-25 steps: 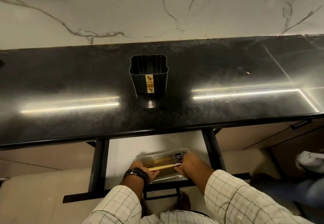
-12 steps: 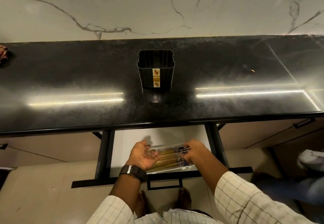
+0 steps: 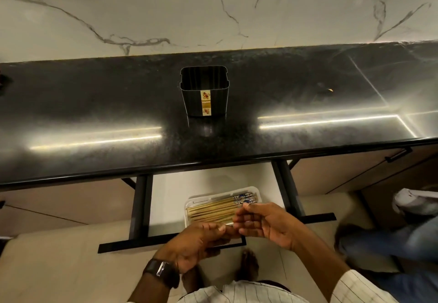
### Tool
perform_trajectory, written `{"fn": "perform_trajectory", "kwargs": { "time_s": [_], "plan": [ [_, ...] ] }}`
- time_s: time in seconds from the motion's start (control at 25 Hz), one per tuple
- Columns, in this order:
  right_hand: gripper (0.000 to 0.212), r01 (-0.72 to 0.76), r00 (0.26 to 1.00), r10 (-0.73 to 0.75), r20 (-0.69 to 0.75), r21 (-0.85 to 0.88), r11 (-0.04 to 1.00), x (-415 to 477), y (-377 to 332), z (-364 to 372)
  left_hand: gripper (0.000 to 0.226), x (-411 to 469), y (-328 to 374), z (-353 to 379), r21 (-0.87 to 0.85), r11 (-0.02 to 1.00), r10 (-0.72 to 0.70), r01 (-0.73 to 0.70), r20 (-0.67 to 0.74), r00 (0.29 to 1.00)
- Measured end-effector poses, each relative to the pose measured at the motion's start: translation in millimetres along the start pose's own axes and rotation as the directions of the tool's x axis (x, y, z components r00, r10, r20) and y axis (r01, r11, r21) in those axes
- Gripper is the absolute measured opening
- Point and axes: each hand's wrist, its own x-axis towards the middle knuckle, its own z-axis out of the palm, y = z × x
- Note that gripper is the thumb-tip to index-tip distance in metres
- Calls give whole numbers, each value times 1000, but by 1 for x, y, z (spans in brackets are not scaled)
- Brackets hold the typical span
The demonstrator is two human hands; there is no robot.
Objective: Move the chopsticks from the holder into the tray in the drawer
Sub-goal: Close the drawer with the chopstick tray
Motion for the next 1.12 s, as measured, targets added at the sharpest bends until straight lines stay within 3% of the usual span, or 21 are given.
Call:
{"fn": "perform_trajectory", "kwargs": {
  "time_s": [0.12, 0.2, 0.32, 0.44, 0.72, 0.88, 1.12],
  "plan": [
    [39, -84, 994, 99, 53, -226, 970, -8, 9, -8, 28, -2, -7, -6, 142, 988, -60, 61, -12, 998],
    [40, -152, 986, 167, 16, -334, 930, -10, 14, -11, 27, -2, -17, -11, 177, 976, -115, 130, -88, 989],
    [40, -255, 967, 234, -103, -421, 870, -8, 22, -11, 31, 4, -34, -14, 99, 970, -191, 224, -267, 944],
    [34, -299, 953, 233, -193, -473, 829, -5, 34, -6, 15, 9, -46, -12, -105, 972, -234, 209, -399, 886],
    [43, -236, 940, 130, -316, -327, 915, 19, 67, -7, 17, 12, -51, -11, -304, 950, -212, 69, -469, 858],
    [33, -228, 915, 125, -383, -236, 945, 34, 75, -5, 22, 20, -59, -12, -408, 913, -196, -15, -471, 860],
    [16, -114, 861, 135, -490, 72, 991, 58, 79, 5, 29, 37, -59, -15, -543, 833, -175, -106, -441, 880]
  ]
}}
